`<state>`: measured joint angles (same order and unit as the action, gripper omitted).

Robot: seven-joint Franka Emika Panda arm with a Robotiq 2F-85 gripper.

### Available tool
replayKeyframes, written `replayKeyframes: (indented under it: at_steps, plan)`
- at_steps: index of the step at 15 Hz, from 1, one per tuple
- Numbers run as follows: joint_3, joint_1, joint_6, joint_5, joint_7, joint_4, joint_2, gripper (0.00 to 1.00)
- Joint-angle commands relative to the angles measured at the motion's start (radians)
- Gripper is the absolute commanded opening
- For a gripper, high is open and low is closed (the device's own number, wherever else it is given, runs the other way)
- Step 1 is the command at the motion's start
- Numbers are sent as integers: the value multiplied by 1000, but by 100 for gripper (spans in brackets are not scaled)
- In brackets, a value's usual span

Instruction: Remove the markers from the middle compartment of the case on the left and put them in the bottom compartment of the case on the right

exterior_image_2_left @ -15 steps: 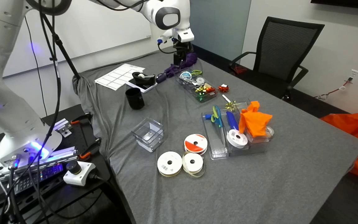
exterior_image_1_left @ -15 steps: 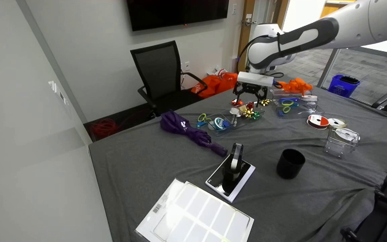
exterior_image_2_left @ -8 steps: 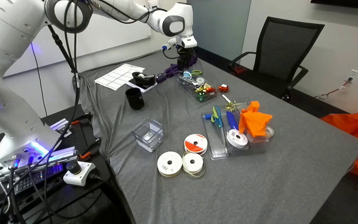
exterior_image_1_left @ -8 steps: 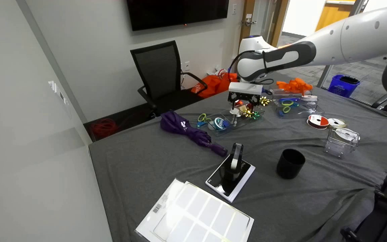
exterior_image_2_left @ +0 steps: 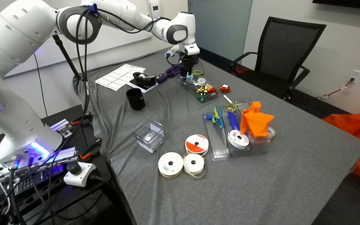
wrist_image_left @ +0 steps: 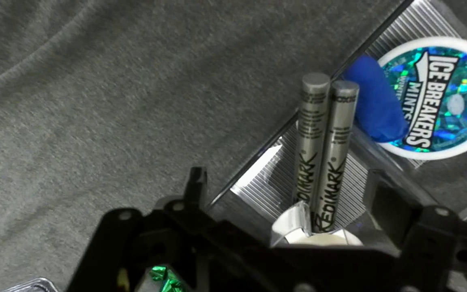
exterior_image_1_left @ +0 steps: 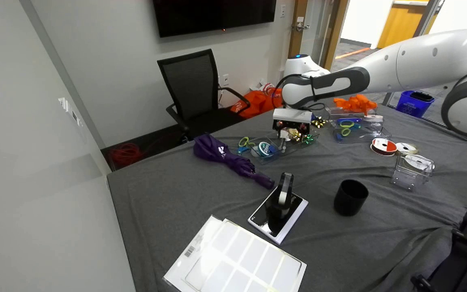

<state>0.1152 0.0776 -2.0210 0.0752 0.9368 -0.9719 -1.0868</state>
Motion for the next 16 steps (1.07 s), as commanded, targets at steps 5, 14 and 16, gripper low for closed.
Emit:
replayKeyframes:
  at_steps: [5,14,16]
  plan:
    - [-7,-3,3,-6,3,9,-10,100]
    - [-45,-16,5,6,-148,-6,-2,100]
    - [-57,-20,-3,15,-183,-3,-9,100]
